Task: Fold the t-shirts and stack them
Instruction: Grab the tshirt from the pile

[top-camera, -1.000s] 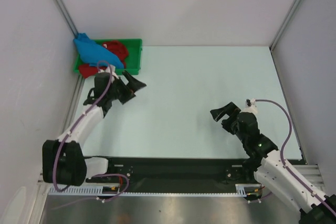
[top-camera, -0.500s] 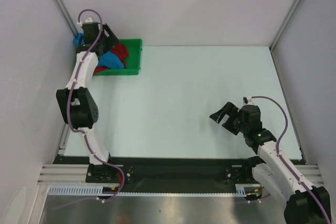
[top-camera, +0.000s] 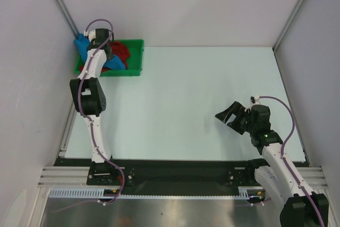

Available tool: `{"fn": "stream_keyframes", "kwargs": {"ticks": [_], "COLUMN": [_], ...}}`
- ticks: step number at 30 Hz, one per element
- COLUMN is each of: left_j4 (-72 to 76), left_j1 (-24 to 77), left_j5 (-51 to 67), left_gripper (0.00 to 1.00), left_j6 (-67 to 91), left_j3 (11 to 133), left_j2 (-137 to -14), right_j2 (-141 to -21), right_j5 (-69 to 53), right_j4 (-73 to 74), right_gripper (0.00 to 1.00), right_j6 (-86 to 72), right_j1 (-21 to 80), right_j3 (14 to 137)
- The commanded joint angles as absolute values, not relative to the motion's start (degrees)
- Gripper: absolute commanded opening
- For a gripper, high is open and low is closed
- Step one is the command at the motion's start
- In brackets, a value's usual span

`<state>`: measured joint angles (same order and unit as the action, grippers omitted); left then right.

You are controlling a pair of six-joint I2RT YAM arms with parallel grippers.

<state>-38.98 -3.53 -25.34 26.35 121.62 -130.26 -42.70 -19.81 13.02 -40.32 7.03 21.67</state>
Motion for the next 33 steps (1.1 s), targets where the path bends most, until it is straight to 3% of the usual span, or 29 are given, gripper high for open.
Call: {"fn": "stream_keyframes", "kwargs": {"ticks": [1,6,8,10,11,13,24,31,33], "left_j4": [-38.9,-34.5,-33.5,-32.9,-32.2,-32.3,-32.0,-32.5,-32.8], "left_j1": [-3.8,-3.8,-3.8,-3.8,-3.8,-3.9,-3.2,-1.9,-0.4], "left_j5": [-28.7,-27.5,-27.3,-27.5,-27.8,-28.6,-18.3,2.8,3.4], "left_gripper": [0.55,0.51,0.45,0.28,0.15,0.00,0.00,0.00,0.00], "left_j6": [24.7,22.6,21.7,20.9,20.0,19.3,20.2,22.4,22.5], "left_j3": [123.0,123.0,123.1,123.1,123.1,123.4,124.7,133.1,132.5], "left_j2": [-132.6,-133.6,-133.5,-132.8,-132.5,-131.1,-112.2,-101.8,-97.8], "right_j2": [-42.6,-42.6,-42.5,-42.6,-42.7,-43.0,-46.8,-46.5,-45.2], "right_j5": [-22.4,-22.9,-23.0,-22.9,-23.1,-23.2,-24.1,-30.1,-30.1], "right_j4": [12.3,12.7,12.7,12.7,12.6,12.4,11.7,13.4,15.7], "right_gripper": [1.00,1.00,1.00,1.00,1.00,1.00,0.99,0.99,0.99], "right_j6": [-39.3,-38.9,-38.9,-39.0,-39.1,-39.2,-38.7,-34.7,-33.0], "right_j1": [6.2,5.7,5.5,5.6,5.6,5.6,5.5,5.5,5.5], "right_j3": [22.7,22.7,22.5,22.4,22.2,22.1,22.3,24.8,27.1]}}
